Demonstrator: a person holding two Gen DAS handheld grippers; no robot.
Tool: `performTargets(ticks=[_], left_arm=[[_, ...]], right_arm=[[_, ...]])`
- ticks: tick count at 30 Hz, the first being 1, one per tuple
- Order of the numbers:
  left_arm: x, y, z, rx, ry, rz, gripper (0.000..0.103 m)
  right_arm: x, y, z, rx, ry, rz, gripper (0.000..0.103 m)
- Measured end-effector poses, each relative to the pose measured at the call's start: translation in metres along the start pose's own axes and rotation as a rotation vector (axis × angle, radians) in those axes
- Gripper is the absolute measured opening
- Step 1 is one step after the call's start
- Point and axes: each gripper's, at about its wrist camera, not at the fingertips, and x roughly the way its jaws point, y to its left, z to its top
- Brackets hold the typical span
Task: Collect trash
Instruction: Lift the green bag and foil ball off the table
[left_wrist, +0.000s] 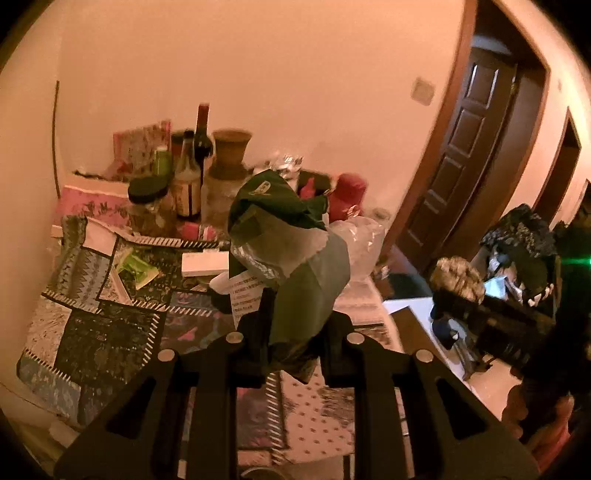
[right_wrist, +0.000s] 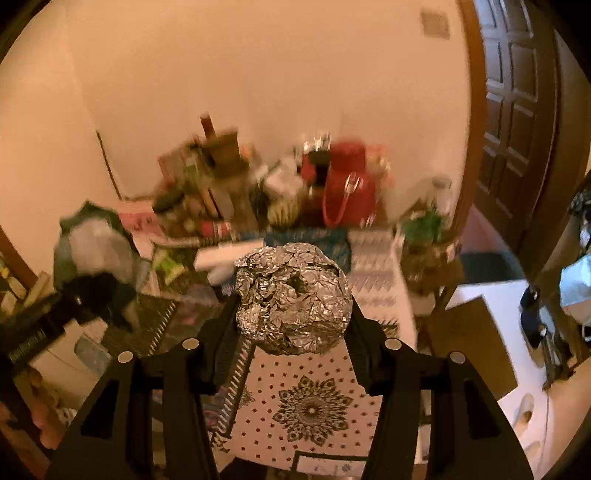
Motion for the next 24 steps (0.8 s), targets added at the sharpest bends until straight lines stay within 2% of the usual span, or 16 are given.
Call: performTargets(ticks=[6,13,24], left_arm=[[-0.062,-0.031,-0.007,0.028,-0.084,-0.018,0.020],[-0.115,-0.044,-0.019,0.083,-0.149,-0.029,0.020],[-0.190,-0.025,-0.066,0.114,-0.153,-0.113,0.020]], right_arm=[[-0.066,0.013,0.000,-0.028,-0.118,0.023,0.049],[-0.115,0.032,-0.017,-0.040,-0.211,0.019,0.049],[-0.163,0.074,-0.071,0.003,-0.211,-0.013,0.049]])
